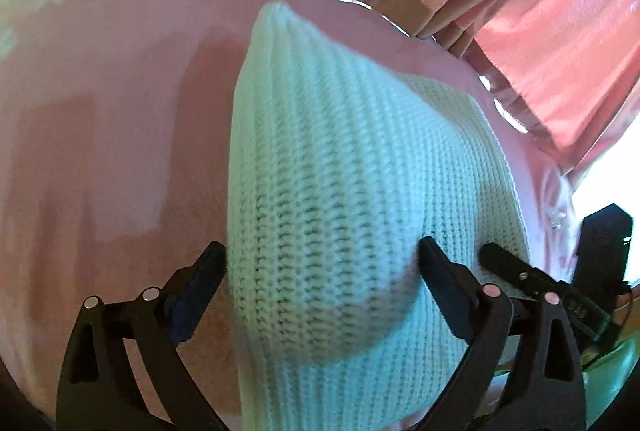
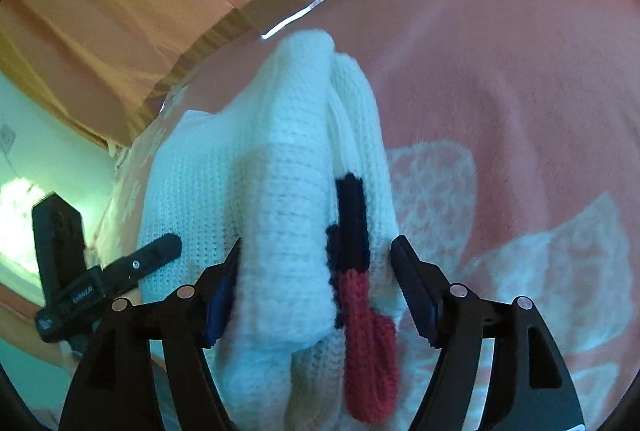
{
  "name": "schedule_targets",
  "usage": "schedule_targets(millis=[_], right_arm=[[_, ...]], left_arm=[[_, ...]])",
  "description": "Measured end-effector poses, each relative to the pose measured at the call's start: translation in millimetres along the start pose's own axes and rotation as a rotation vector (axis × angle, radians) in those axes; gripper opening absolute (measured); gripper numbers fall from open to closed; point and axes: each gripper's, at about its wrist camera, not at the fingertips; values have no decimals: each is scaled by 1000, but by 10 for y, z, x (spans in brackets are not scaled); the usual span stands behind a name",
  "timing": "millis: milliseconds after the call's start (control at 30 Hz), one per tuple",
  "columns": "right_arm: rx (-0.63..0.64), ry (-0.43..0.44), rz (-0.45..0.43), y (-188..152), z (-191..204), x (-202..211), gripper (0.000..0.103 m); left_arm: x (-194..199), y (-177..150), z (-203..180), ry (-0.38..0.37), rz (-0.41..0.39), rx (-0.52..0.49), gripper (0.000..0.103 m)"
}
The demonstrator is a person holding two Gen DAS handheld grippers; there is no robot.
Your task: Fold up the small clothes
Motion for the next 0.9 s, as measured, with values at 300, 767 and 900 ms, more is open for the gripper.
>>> schedule_targets(millis=[300, 767, 900], right_arm=[[-18, 56, -2, 11, -51, -100, 67], [115, 109, -341, -386, 825, 1168, 36], [205, 169, -484, -514, 1323, 1724, 37]], left_arm=[[-95, 10, -9, -56, -31, -31, 96], [1006, 370, -680, -119, -146, -215, 52], [1700, 485, -820, -139, -276, -309, 53]])
Point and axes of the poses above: each gripper's, at about its wrist camera, not at the fingertips, and x roughly against the way its jaws point, z to its left, y to its top, and after that the axes turned 14 degrees about -x, right-handed
